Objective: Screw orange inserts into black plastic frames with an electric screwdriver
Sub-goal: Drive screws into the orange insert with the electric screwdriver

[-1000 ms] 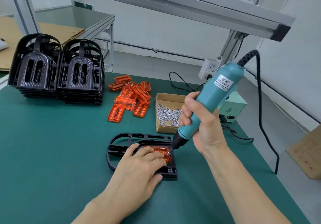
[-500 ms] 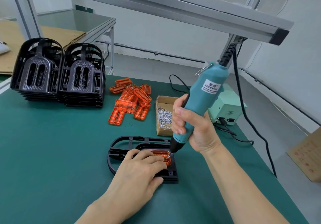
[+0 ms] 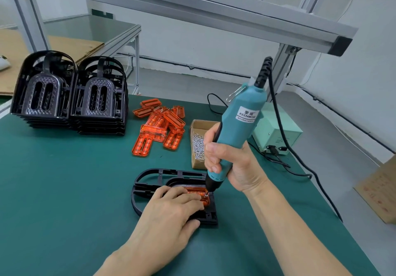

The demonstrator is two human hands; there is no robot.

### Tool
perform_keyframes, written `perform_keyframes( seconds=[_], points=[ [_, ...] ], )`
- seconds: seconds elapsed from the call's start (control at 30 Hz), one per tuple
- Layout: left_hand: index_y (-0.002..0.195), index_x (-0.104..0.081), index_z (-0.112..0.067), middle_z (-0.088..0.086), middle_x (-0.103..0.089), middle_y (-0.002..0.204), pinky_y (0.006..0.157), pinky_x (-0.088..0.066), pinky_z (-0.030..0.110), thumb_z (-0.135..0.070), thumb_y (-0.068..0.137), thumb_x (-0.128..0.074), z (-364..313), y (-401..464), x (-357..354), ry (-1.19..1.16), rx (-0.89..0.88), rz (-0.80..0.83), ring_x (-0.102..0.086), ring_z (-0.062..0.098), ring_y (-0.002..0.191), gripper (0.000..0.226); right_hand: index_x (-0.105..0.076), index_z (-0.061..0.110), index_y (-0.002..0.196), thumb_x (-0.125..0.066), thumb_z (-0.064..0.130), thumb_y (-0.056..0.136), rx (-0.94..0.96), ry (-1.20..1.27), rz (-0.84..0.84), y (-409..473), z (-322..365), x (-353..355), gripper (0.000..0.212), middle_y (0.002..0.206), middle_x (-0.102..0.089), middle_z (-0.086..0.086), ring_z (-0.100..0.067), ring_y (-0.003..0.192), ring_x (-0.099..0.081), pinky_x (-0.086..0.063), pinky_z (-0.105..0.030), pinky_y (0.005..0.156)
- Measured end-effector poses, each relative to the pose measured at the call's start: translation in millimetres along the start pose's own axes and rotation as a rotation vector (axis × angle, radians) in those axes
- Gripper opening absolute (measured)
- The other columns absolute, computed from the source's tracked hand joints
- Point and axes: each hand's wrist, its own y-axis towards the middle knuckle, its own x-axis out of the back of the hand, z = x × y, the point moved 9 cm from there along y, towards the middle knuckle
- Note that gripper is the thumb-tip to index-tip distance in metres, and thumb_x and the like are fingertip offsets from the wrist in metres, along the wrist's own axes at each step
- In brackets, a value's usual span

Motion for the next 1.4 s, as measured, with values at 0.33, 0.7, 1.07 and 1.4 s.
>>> perform_keyframes(
  seconds=[0.33,0.7,1.07,1.4],
  points=[
    [0.084,-0.072,-0.041,-0.030,-0.067,0.098,0.072,-0.052,0.020,-0.045,0.065,-0.062,-1,3,-2,-0.027,-0.008,0.053,-0.063,-0.001,0.088,0.022,-0.058,0.014,0.070,-0.064,0.013,0.071,-0.020,0.073,0.006,0,1,10,0.006,0.050,-0.045,0.003,-0.011,0.037,-0.038,-0.039,-0.022,0.047],
    [0.120,-0.056,-0.039,-0.032,-0.052,0.123,0.105,-0.013,0.015,-0.061,0.084,-0.038,8,12,-9,-0.106,0.017,0.110,-0.033,-0.007,0.122,0.046,-0.062,0.024,0.075,-0.068,0.011,0.069,0.215,0.148,-0.403,-4,68,68,0.015,0.057,-0.046,0.005,-0.010,0.045,-0.042,-0.042,-0.022,0.051],
    [0.101,-0.074,-0.027,-0.007,-0.070,0.108,0.101,-0.042,0.037,-0.023,0.091,-0.058,58,154,-14,-0.094,0.269,0.072,-0.062,0.014,0.101,0.018,-0.057,0.024,0.074,-0.064,0.009,0.074,0.312,0.174,-0.844,-59,45,101,0.016,0.055,-0.043,0.006,-0.010,0.046,-0.041,-0.042,-0.021,0.053],
    [0.096,-0.074,-0.033,-0.011,-0.071,0.098,0.093,-0.025,0.037,-0.034,0.086,-0.065,56,172,-50,0.096,0.246,0.136,-0.055,0.015,0.100,0.013,-0.055,0.021,0.075,-0.064,0.009,0.074,0.309,0.157,-0.833,-67,43,101,0.015,0.055,-0.043,0.005,-0.010,0.046,-0.041,-0.043,-0.021,0.052]
  ],
)
